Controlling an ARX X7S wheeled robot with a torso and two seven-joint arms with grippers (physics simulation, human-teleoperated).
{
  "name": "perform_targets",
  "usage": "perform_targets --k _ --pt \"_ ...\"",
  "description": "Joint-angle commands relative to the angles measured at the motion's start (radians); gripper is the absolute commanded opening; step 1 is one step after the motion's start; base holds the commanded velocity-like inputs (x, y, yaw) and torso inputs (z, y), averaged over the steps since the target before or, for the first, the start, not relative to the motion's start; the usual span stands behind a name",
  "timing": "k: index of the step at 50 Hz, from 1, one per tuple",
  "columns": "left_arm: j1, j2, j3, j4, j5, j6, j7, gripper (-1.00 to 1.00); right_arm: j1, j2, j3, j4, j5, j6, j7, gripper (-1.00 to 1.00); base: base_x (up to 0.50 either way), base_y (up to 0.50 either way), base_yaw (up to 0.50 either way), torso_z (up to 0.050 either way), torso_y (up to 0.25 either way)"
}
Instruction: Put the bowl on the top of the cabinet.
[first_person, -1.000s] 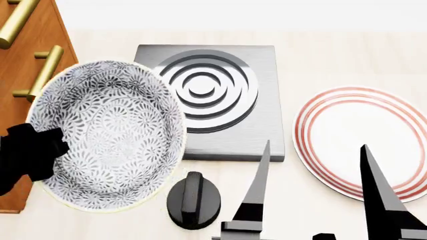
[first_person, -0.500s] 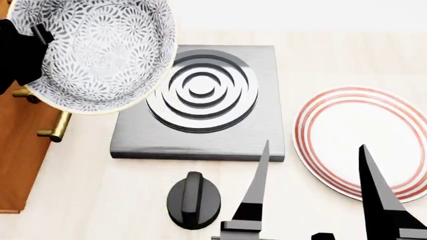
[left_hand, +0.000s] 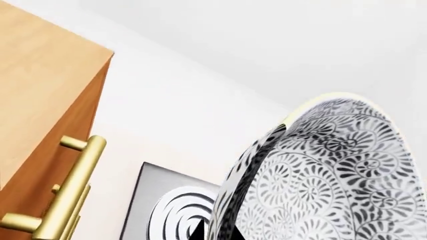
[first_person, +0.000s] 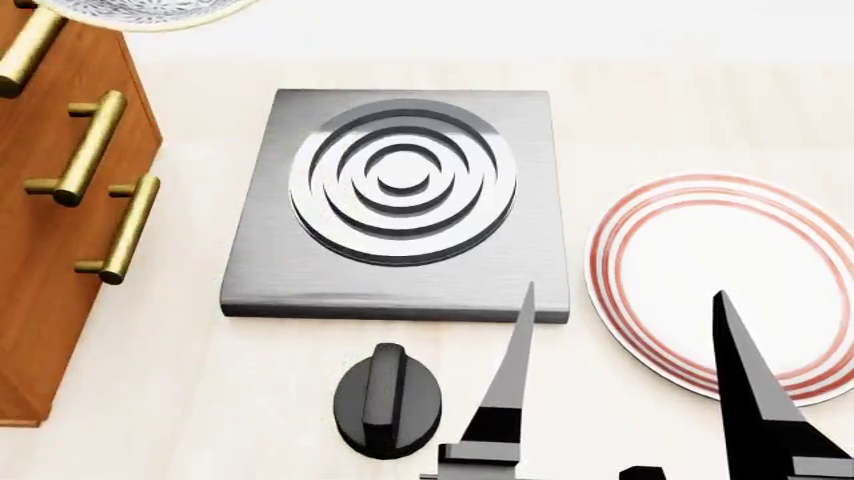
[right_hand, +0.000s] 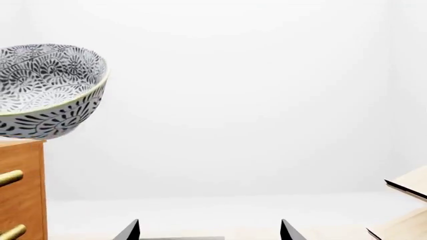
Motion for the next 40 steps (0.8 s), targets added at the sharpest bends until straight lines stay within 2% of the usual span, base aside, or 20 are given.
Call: perform_targets --k 1,12,27,40 --pt "-0.162 0.049 -0.010 -0.149 0.032 0.038 0.076 -1.00 0.000 -0.017 0.020 0.009 -0.021 -0.014 -0.030 1.00 0.00 0.00 0.00 0.000 0.000" --pt "-0.282 0.048 0.018 -0.272 0.085 0.039 0.110 -1.00 -0.002 -0.013 0.019 0.008 -0.021 -0.015 -0.024 1.00 0.00 0.00 0.00 0.000 0.001" --pt "-0.492 0.039 0.092 -0.610 0.245 0.101 0.232 -1.00 0.001 -0.011 0.017 0.008 -0.014 -0.020 -0.019 1.00 0.00 0.00 0.00 0.000 0.000" --pt "-0.583 0.031 0.122 -0.826 0.322 0.178 0.312 -1.00 0.006 -0.010 0.010 0.012 -0.013 -0.020 -0.017 1.00 0.00 0.00 0.00 0.000 0.001"
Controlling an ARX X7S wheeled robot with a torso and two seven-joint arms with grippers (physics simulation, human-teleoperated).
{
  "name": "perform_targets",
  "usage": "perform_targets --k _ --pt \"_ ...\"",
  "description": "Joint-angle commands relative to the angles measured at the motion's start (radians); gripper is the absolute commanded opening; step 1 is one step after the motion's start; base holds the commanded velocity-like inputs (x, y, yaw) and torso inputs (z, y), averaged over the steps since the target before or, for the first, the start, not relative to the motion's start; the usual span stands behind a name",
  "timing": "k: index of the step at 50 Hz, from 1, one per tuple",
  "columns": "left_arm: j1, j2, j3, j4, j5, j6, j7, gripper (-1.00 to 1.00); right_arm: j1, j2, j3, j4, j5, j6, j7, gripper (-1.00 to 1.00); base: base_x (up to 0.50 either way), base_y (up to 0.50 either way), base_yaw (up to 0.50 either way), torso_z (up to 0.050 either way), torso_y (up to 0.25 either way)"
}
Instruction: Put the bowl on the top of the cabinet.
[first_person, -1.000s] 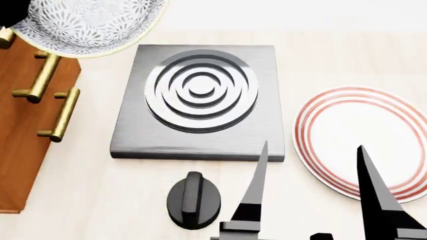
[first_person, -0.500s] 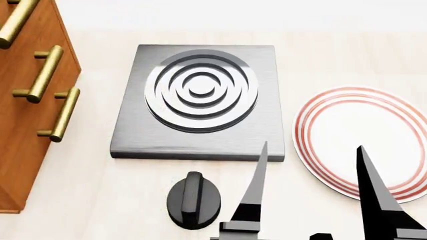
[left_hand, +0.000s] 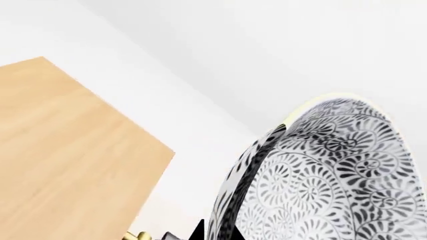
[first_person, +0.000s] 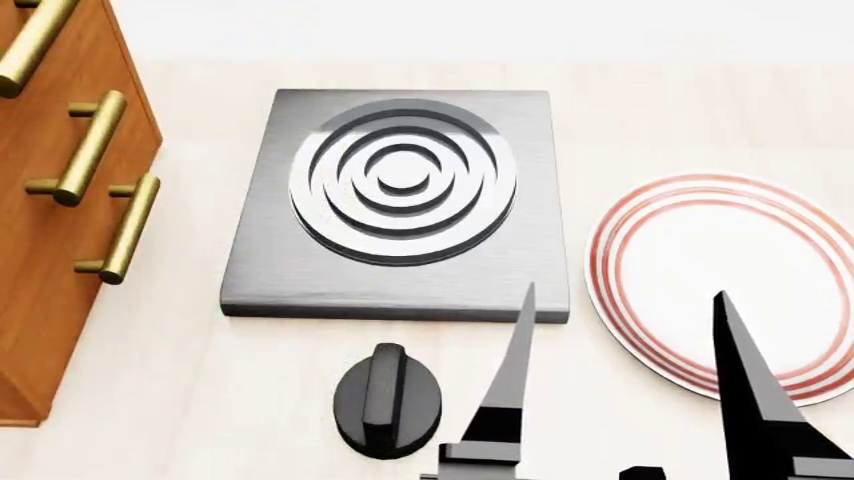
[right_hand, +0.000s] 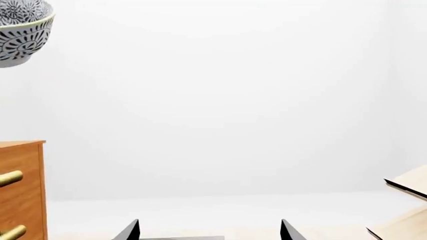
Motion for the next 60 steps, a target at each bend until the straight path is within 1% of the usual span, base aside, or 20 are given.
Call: perform_targets --k 1,6,10,14,18,24,31,32,44,53,56,57,60 --pt "-0.101 0.017 -0.013 -0.204 0.067 0.108 0.107 -1.00 0.001 -0.019 0.018 0.010 -0.021 -0.013 -0.031 1.00 0.00 0.00 0.00 0.000 0.000" --pt "-0.157 0.029 0.000 -0.342 0.095 0.138 0.141 -1.00 0.001 -0.016 0.020 0.008 -0.019 -0.013 -0.028 1.00 0.00 0.00 0.00 0.000 0.000" --pt "-0.171 0.030 -0.013 -0.407 0.092 0.167 0.117 -1.00 0.002 -0.016 0.018 0.011 -0.019 -0.014 -0.027 1.00 0.00 0.00 0.00 0.000 0.000" --pt "-0.150 0.018 -0.048 -0.410 0.067 0.184 0.057 -1.00 0.002 -0.014 0.018 0.013 -0.019 -0.017 -0.027 1.00 0.00 0.00 0.00 0.000 0.000" --pt "-0.145 0.015 -0.055 -0.410 0.072 0.198 0.040 -1.00 0.004 -0.014 0.015 0.013 -0.020 -0.017 -0.026 1.00 0.00 0.00 0.00 0.000 0.003" --pt "-0.119 0.006 -0.108 -0.409 0.035 0.238 -0.046 -1.00 0.006 -0.011 0.015 0.004 -0.016 -0.010 -0.020 1.00 0.00 0.00 0.00 0.000 0.000" --pt "-0.103 0.005 -0.118 -0.410 0.033 0.239 -0.088 -1.00 0.005 -0.009 0.015 0.008 -0.016 -0.015 -0.020 1.00 0.00 0.00 0.00 0.002 0.000" --pt "-0.097 0.004 -0.133 -0.410 0.015 0.223 -0.116 -1.00 0.006 -0.008 0.015 0.005 -0.015 -0.013 -0.018 1.00 0.00 0.00 0.00 0.000 0.000" --pt "-0.082 -0.002 -0.144 -0.410 0.016 0.231 -0.207 -1.00 0.009 -0.003 0.014 0.001 -0.012 -0.010 -0.012 1.00 0.00 0.00 0.00 0.000 0.001" --pt "-0.081 -0.017 -0.150 -0.410 0.026 0.272 -0.275 -1.00 0.010 0.001 0.017 -0.008 -0.006 -0.007 -0.005 1.00 0.00 0.00 0.00 0.000 0.000" --pt "-0.081 -0.019 -0.152 -0.410 0.029 0.272 -0.276 -1.00 0.010 0.002 0.016 -0.008 -0.006 -0.007 -0.004 1.00 0.00 0.00 0.00 0.000 0.000" --pt "-0.090 -0.020 -0.128 -0.410 0.059 0.288 -0.274 -1.00 0.009 0.002 0.015 -0.006 -0.006 -0.011 -0.005 1.00 0.00 0.00 0.00 0.000 0.000" --pt "-0.089 -0.021 -0.133 -0.409 0.061 0.295 -0.287 -1.00 0.012 0.003 0.015 -0.008 -0.005 -0.009 -0.003 1.00 0.00 0.00 0.00 0.000 0.000"
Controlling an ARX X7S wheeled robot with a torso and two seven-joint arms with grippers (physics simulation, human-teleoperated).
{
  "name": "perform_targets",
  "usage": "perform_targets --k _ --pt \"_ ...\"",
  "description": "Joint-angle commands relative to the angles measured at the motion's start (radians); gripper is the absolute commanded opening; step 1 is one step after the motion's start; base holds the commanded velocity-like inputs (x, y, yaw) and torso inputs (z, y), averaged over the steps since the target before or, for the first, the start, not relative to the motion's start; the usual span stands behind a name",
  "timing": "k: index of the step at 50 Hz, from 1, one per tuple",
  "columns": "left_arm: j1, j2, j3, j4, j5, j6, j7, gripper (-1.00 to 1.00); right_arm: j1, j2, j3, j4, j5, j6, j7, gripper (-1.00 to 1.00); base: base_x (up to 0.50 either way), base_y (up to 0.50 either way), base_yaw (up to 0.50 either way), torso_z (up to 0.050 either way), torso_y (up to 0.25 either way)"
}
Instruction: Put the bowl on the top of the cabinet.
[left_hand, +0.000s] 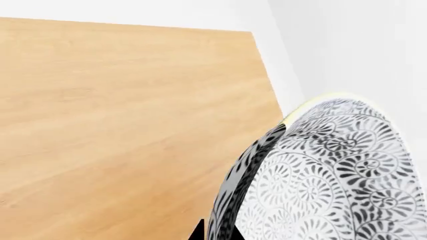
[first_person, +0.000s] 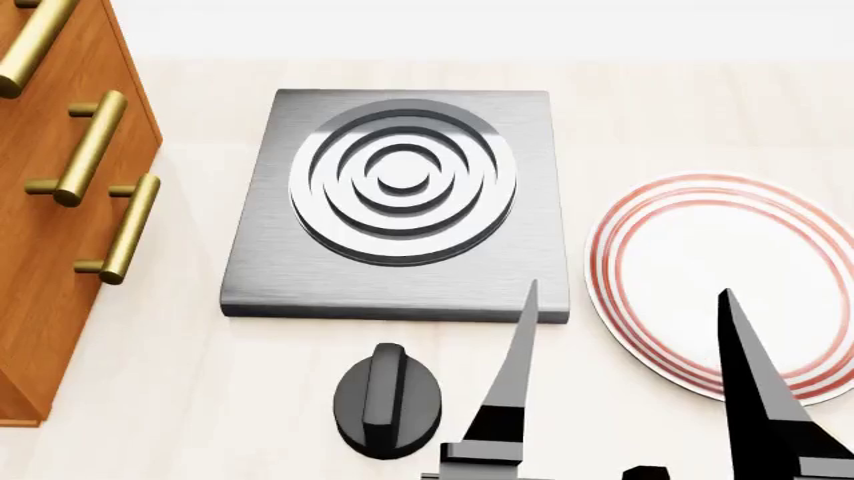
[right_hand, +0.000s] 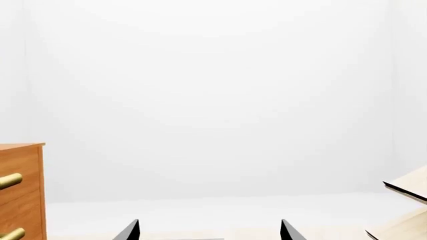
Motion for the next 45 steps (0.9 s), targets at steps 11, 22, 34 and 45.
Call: perform_targets --k 11,22,34,45 --pt "0.005 0.021 -0.046 0.018 0.033 0.128 -0.070 -1.00 0.004 -0.009 0.030 -0.006 -0.011 -0.007 -0.020 1.00 0.00 0.00 0.00 0.000 0.001" --pt "0.035 0.014 -0.072 0.048 0.013 0.144 -0.110 -1.00 0.005 -0.006 0.025 -0.005 -0.010 -0.008 -0.015 1.00 0.00 0.00 0.00 0.000 0.000" --pt "0.095 0.004 -0.098 0.112 -0.013 0.139 -0.148 -1.00 0.009 -0.002 0.019 -0.010 -0.010 -0.001 -0.008 1.00 0.00 0.00 0.00 0.000 0.001" --pt "0.138 0.005 -0.105 0.136 -0.018 0.143 -0.164 -1.00 0.009 0.003 0.022 -0.011 -0.011 0.009 0.004 1.00 0.00 0.00 0.00 0.000 0.000"
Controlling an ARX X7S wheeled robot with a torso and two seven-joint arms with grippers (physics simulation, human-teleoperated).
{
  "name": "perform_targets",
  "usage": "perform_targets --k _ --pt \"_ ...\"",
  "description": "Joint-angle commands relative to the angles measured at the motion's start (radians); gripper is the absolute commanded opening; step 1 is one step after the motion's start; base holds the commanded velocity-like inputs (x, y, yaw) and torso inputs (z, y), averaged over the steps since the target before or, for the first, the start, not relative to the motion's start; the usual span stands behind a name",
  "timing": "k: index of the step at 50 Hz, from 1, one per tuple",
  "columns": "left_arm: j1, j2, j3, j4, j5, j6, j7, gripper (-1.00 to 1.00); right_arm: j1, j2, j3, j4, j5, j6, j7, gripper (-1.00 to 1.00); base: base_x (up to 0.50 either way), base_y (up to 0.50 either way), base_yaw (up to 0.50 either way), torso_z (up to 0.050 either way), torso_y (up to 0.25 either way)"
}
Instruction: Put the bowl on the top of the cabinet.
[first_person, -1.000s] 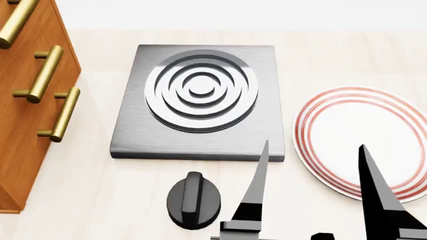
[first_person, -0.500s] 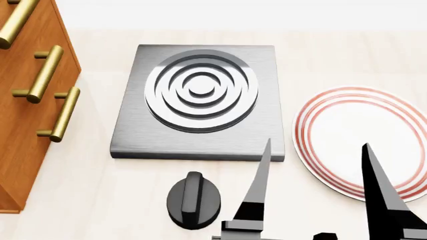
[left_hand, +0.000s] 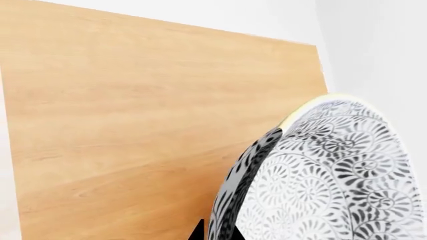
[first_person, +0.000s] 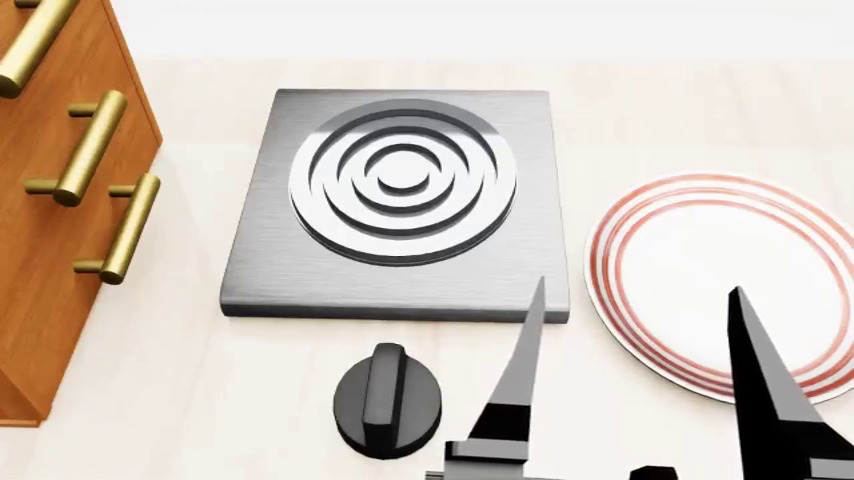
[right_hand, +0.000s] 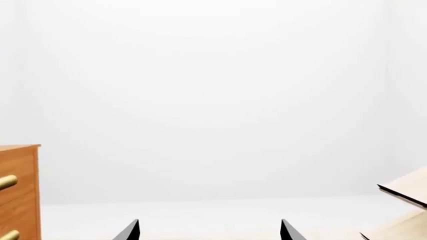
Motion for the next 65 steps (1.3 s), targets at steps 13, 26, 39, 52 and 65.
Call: perform_targets --k 13,26,39,52,65 --pt "0.060 0.017 -0.057 0.069 -0.022 0.042 0.001 -1.00 0.002 -0.011 0.026 0.001 -0.014 -0.003 -0.018 1.00 0.00 0.00 0.00 0.000 0.001" --pt "0.070 0.015 -0.055 0.070 -0.018 0.044 0.002 -1.00 0.003 -0.007 0.025 -0.001 -0.011 -0.003 -0.013 1.00 0.00 0.00 0.00 0.001 0.000" --pt "0.099 0.009 -0.060 0.086 -0.018 0.056 -0.001 -1.00 0.005 -0.003 0.023 0.003 -0.010 -0.008 -0.010 1.00 0.00 0.00 0.00 0.000 0.001" --pt "0.126 0.005 -0.063 0.101 -0.016 0.064 -0.002 -1.00 0.005 0.002 0.022 0.002 -0.008 -0.011 -0.007 1.00 0.00 0.00 0.00 0.000 0.000" --pt "0.138 0.001 -0.062 0.124 -0.011 0.070 -0.007 1.00 0.009 0.004 0.018 -0.001 -0.006 -0.007 -0.001 1.00 0.00 0.00 0.00 0.000 0.000"
